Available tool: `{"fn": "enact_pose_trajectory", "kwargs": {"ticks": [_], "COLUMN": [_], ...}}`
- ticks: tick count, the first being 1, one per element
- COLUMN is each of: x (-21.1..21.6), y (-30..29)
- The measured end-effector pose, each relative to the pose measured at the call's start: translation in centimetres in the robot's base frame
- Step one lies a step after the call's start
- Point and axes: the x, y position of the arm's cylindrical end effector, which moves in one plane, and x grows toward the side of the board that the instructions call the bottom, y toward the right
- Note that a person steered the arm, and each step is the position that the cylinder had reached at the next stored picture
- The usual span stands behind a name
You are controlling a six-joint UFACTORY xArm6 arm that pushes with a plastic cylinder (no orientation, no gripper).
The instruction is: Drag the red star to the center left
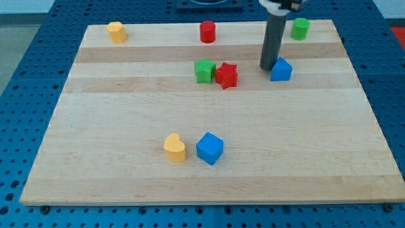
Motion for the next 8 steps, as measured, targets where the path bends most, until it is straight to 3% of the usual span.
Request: {"fn": "enact_pose_trajectory", "kwargs": {"ticks": [2,4,8], "x": [2.0,0.2,5.1], "y": [-4.9,-8.0,-22.0]}}
